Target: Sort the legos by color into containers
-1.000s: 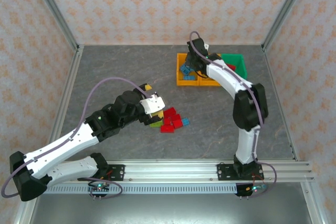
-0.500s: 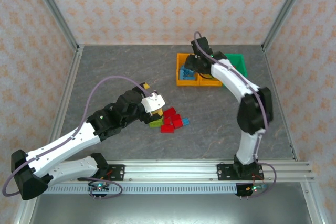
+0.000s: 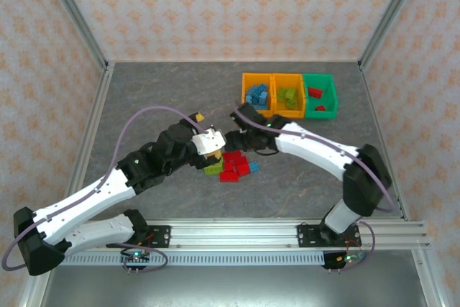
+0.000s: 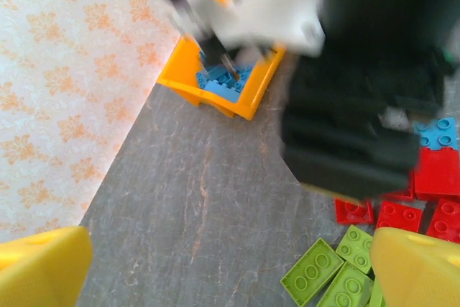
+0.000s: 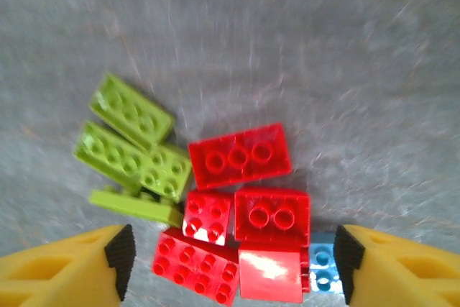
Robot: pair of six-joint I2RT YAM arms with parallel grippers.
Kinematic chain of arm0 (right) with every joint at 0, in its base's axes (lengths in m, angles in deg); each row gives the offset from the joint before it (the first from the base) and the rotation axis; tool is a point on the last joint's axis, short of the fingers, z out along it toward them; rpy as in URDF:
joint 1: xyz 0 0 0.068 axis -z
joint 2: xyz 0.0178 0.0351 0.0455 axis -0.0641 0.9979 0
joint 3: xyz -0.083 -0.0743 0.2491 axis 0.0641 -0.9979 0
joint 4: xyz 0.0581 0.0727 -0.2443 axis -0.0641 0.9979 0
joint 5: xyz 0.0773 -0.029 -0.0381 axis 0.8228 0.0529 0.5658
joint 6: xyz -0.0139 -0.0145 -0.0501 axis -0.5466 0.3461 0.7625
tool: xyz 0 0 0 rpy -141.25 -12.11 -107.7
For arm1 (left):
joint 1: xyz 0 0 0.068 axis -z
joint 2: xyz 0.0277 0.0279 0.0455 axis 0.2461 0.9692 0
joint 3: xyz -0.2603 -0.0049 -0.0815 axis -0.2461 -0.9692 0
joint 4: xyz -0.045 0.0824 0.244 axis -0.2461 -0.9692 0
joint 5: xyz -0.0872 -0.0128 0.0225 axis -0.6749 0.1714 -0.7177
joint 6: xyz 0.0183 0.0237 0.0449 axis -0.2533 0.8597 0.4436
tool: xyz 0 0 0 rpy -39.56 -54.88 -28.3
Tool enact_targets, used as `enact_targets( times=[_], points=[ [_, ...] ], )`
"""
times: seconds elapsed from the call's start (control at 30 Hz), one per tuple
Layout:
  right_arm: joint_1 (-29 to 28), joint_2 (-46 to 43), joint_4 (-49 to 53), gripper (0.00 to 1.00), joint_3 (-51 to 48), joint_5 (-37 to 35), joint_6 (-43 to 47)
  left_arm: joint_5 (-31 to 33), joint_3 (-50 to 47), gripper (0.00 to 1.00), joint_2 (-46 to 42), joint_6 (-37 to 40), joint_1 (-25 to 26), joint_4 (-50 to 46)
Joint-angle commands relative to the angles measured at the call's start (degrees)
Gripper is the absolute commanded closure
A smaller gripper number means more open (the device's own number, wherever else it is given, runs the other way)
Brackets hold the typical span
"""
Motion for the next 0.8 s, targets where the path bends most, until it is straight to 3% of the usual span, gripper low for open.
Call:
enact_targets(
  times=[0.0, 0.1, 0.23, 0.43, 0.77],
  points=[
    [-0.74, 3.57, 1.46, 0.18, 0.53, -2.09, 5.23, 1.32, -0.38, 0.0, -1.12, 1.8, 0.05, 0.18],
    [-0.66, 7.21, -0.17, 0.1, 1.46, -3.19, 8.48, 0.28, -0.01, 0.0, -0.37, 1.72, 0.06, -0.26],
    [-0.18, 12.08, -0.06, 0.1, 3.92, -3.3, 10.62, -0.12, -0.13, 0.0, -0.05, 1.61, 0.09, -0.26],
    [0.5, 14.98, -2.87, 0.12, 4.14, 1.18, 9.89, -0.34, -0.16, 0.0, -0.29, 1.61, 0.05, -0.15],
    [1.52, 17.86, -4.39, 0.18, 4.05, 0.94, 8.1, -0.47, -0.06, 0.0, -0.4, 1.53, 0.05, -0.25]
  ],
)
